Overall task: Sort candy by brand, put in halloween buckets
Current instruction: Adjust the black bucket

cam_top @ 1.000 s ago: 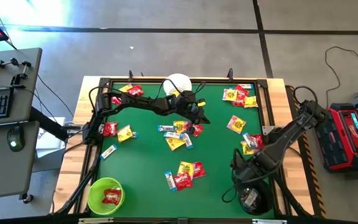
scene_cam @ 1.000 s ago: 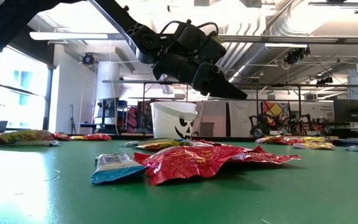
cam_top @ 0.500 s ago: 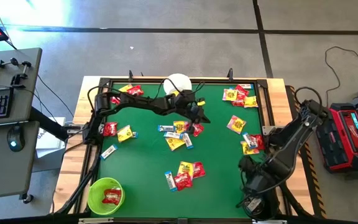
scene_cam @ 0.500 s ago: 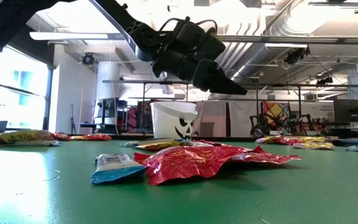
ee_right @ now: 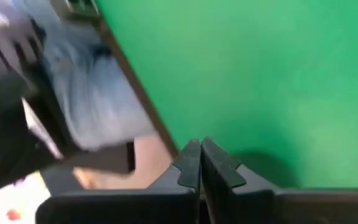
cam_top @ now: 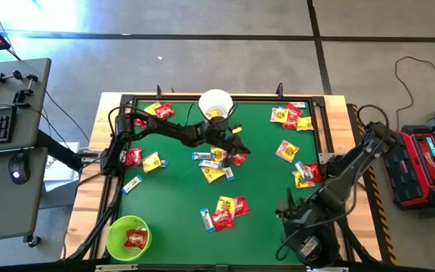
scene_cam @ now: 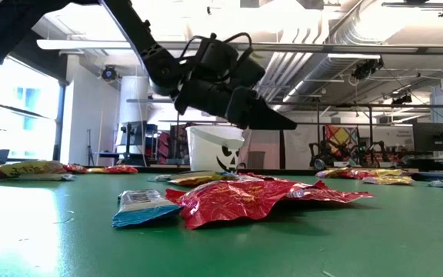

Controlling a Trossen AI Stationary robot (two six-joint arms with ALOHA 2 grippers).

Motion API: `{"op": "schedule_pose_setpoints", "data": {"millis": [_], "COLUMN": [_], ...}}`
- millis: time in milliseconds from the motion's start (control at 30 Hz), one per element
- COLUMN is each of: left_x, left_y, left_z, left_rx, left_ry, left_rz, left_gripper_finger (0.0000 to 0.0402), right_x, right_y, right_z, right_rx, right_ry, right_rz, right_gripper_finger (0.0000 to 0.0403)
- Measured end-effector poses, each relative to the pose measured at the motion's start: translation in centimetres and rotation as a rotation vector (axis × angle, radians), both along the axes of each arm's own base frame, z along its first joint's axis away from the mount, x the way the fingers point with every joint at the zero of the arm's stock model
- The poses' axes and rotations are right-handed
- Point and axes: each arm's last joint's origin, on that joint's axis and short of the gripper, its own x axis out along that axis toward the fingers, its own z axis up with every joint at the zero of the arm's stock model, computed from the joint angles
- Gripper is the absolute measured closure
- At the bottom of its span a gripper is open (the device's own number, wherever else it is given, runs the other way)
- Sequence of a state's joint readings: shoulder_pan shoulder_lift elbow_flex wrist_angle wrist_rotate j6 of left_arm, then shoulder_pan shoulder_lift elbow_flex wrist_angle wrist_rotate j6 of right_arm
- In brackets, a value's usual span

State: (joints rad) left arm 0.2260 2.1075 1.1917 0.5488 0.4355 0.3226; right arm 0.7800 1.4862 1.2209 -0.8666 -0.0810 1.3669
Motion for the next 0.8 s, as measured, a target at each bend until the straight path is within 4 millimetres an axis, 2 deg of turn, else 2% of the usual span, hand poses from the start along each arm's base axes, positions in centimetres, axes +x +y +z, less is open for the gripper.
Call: {"op": "schedule_pose_setpoints", "data": {"millis": [200, 600, 700, 800], "left_x": [0.0, 0.0, 0.0, -0.1], "left_y": [0.0, 0.1, 0.1, 0.3], "left_z": [0.0, 0.1, 0.1, 0.5], "left_rx": [0.002, 0.007, 0.026, 0.047], "left_ry": [-0.002, -0.014, -0.020, -0.013], "left_rz": [0.000, 0.005, 0.013, 0.039], "left_gripper_finger": [0.0401, 0.0401, 0.0401, 0.0402], "right_x": [0.6, -0.3, -0.3, -0.2], "right_y": [1.4, 0.7, 0.5, 0.4], "right_z": [-2.0, -2.4, -2.4, -1.5], "right_rx": [0.096, 0.044, 0.008, -0.032], "right_ry": [0.197, 0.324, 0.307, 0.261], "right_rz": [0.028, -0.003, 0.008, 0.020], "right_gripper_finger": [0.0403, 0.0403, 0.0403, 0.0403]}}
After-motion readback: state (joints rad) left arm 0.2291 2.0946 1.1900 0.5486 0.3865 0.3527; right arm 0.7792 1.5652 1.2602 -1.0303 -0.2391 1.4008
